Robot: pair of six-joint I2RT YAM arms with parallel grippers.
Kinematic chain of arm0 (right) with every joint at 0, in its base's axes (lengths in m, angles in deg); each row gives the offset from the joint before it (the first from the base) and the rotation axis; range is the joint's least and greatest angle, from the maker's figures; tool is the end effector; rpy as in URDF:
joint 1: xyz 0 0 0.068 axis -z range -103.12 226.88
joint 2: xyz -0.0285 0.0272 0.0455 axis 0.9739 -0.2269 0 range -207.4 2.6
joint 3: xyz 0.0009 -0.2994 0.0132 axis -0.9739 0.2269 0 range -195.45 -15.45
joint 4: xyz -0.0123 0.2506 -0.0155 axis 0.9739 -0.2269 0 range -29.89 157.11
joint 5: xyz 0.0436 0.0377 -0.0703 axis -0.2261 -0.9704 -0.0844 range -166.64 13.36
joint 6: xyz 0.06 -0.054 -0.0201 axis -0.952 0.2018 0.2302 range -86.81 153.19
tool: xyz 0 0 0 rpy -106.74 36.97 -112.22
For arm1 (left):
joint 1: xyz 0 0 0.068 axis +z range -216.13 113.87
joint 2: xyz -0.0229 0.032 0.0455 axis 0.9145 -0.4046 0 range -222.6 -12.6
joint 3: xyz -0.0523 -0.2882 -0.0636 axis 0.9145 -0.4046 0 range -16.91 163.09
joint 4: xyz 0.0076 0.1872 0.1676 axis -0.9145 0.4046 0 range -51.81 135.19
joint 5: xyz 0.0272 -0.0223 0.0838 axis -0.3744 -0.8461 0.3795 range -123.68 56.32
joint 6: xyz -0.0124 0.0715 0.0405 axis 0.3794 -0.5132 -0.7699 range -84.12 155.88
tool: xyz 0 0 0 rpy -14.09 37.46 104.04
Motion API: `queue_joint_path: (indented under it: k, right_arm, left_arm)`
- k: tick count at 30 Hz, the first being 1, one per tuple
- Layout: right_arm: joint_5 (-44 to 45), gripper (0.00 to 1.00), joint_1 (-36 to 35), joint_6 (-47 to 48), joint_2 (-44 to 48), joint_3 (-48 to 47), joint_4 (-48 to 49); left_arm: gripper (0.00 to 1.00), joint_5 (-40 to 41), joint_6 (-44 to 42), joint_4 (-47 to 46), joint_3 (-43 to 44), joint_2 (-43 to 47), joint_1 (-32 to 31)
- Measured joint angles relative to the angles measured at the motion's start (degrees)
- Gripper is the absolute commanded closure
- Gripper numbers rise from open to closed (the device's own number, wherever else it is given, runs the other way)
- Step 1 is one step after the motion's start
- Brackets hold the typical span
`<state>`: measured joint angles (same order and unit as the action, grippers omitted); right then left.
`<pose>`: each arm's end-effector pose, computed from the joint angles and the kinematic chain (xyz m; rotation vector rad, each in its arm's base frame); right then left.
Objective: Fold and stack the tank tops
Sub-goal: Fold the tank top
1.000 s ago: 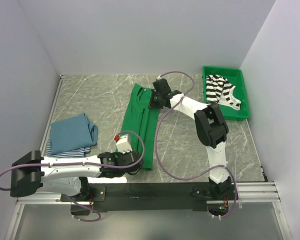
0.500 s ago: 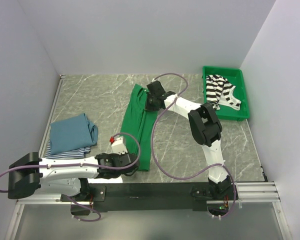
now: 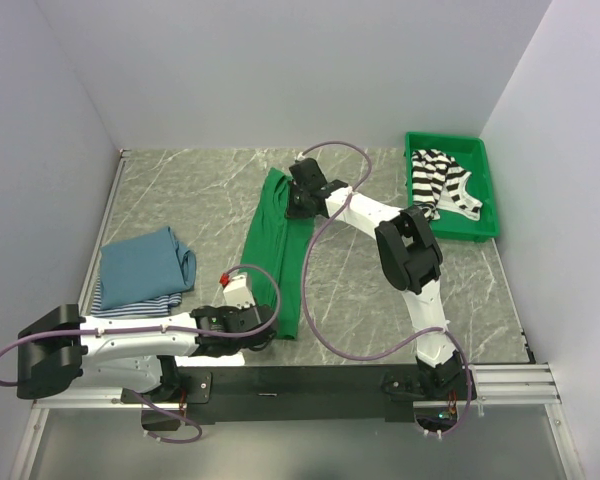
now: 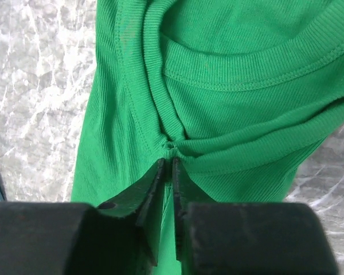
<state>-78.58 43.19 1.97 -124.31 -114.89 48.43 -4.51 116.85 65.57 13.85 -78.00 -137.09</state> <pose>0.4414 0.2973 0.1862 -0.0696 2.4531 0.5651 0.0954 -0.1679 0.1737 -0.3797 2.4767 -0.4466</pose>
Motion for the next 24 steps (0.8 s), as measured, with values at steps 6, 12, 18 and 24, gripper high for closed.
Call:
queue_joint_path:
  k: [6,12,18,24]
  right_arm:
    - [0.5,0.64,0.0,1.0,0.0,-0.3,0.4]
    - [0.5,0.6,0.0,2.0,0.1,-0.9,0.2]
    - [2.1,0.62,1.9,2.3,2.6,-0.1,0.2]
    - [2.8,0.56,9.7,2.1,5.2,0.4,0.7]
  left_arm:
    - [0.62,-0.3,-0.9,2.0,0.3,1.5,0.0]
    - [0.67,0.0,-3.0,5.5,5.1,4.3,0.4]
    - [0.79,-0.8,-8.4,3.2,10.8,3.4,4.3]
    - [0.99,-5.4,-14.4,-4.9,12.6,-5.2,10.8]
